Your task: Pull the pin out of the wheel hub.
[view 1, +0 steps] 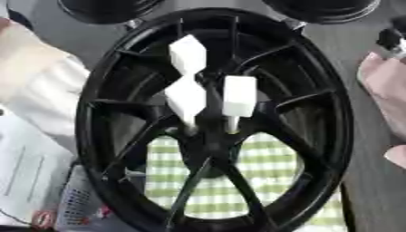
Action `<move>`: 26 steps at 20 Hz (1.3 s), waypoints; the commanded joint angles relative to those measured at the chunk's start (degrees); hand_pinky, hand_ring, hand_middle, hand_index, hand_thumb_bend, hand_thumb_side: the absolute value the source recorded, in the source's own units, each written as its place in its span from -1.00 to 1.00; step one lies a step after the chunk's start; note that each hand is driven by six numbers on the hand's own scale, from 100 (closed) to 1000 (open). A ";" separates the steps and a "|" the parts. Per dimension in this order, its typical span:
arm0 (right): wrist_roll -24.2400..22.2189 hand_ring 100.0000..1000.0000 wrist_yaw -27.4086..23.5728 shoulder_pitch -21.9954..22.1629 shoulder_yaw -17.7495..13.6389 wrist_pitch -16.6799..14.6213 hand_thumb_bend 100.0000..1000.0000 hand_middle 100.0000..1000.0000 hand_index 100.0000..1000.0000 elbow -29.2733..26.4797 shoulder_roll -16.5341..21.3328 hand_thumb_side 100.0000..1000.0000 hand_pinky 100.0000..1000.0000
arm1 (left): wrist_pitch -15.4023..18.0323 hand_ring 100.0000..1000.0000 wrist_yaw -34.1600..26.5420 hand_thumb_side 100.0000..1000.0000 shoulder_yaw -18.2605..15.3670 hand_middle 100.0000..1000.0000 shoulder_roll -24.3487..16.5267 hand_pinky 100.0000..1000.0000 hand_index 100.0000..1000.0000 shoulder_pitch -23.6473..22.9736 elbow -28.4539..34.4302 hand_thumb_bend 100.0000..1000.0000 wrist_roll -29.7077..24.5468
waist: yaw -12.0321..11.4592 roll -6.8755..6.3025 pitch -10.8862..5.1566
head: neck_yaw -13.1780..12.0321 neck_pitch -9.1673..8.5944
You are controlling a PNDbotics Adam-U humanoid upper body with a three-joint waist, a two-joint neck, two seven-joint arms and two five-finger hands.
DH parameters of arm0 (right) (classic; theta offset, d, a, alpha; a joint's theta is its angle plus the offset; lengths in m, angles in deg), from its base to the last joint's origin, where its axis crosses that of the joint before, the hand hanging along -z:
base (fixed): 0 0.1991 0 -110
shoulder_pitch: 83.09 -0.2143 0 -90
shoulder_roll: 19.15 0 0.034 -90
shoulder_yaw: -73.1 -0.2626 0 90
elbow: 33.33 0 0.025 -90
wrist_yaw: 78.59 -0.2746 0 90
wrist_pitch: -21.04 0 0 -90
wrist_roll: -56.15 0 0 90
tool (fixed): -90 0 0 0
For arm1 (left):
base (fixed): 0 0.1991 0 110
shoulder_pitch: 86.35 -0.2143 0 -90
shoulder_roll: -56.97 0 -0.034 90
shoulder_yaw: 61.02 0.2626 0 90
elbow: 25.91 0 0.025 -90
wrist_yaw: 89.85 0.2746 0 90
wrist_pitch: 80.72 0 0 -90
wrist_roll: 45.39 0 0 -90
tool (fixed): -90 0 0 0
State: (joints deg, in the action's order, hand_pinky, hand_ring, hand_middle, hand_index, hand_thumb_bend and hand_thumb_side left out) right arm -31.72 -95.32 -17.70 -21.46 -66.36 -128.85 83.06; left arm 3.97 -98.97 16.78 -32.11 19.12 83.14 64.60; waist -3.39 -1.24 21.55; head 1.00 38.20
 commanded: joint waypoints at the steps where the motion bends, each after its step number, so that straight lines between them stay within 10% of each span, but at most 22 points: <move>1: 0.21 0.30 0.50 -0.32 -0.30 -0.06 -0.14 0.15 0.34 -0.75 1.91 -0.51 0.85 | 0.13 0.40 -0.12 -0.14 -0.26 0.18 -1.44 0.23 0.42 0.49 0.96 0.42 -0.16 | -0.11 0.16 -0.69 | -0.21 -0.57; 7: 0.26 0.29 0.62 -0.12 -0.43 -0.14 -0.14 0.15 0.34 -1.01 2.28 -0.51 0.85 | 0.13 0.40 1.69 -0.12 0.34 0.19 -4.77 0.24 0.43 1.52 1.61 0.42 -1.01 | -0.01 -0.12 -0.40 | -0.04 -0.43; 14: 0.16 0.29 1.08 0.94 -0.40 -0.09 -0.14 0.15 0.34 -0.77 3.46 -0.51 0.85 | -0.79 0.42 8.21 -0.07 4.32 0.22 -21.71 0.32 0.46 4.53 3.69 0.38 -8.68 | 0.35 -1.03 -0.94 | 0.77 0.28; 21: -0.42 0.29 1.40 1.37 -0.02 -0.04 -0.14 0.15 0.34 -0.58 4.34 -0.50 0.84 | 2.86 0.46 14.41 -0.08 9.46 0.27 -40.06 0.51 0.49 8.31 3.13 0.19 -33.37 | 0.71 -1.40 -1.69 | 1.00 0.64; 26: -1.06 0.29 1.48 1.41 0.23 0.15 -0.13 0.15 0.34 -0.47 4.40 -0.50 0.84 | 4.81 0.48 15.01 -0.08 12.30 0.26 -45.84 0.58 0.51 13.13 1.04 0.07 -48.87 | 0.91 -1.33 -2.15 | 0.91 0.59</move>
State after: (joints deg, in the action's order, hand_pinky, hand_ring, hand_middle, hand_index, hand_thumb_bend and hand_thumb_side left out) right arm -32.52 -94.36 -15.86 -21.05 -66.17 -128.81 85.46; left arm 8.40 -84.29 28.96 -74.45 31.41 84.43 19.24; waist -2.46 -2.67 21.13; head 1.88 38.75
